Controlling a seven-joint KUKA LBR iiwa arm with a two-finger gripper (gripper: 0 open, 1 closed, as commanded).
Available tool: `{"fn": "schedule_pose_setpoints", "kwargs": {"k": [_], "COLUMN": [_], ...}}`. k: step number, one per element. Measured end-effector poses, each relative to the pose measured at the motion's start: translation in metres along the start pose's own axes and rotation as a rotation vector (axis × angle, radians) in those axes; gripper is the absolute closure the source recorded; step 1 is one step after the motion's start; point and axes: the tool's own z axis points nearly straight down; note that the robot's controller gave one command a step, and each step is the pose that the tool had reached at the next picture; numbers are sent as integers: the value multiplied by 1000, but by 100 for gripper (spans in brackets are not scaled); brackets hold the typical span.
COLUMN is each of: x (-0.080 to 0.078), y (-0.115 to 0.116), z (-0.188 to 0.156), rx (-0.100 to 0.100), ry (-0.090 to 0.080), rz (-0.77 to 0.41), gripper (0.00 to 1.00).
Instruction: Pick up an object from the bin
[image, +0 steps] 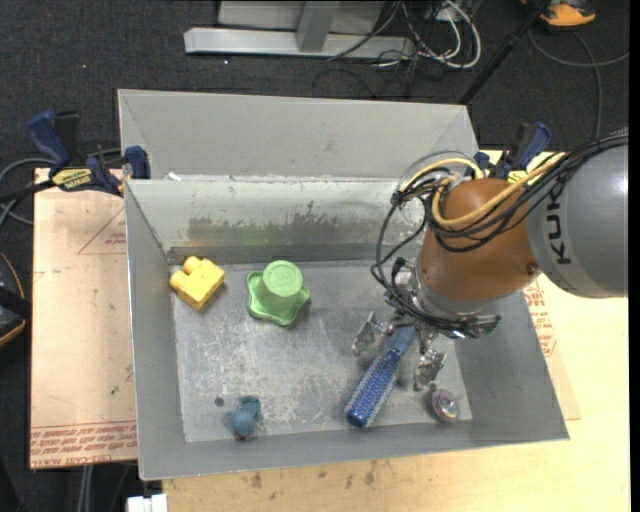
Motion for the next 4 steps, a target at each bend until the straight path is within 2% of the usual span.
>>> {"fn": "schedule_pose_setpoints", "kwargs": {"k": [1,2,3,4], "x": [-11,-12,-14,-16], "y": [18,16,16,15], "z": [24,21,19,-65], "rx": [12,8,10,10], "ry": [0,0,-4,-5], "rz": [-171,-167,-168,-164], "gripper": [0,0,100,100]}}
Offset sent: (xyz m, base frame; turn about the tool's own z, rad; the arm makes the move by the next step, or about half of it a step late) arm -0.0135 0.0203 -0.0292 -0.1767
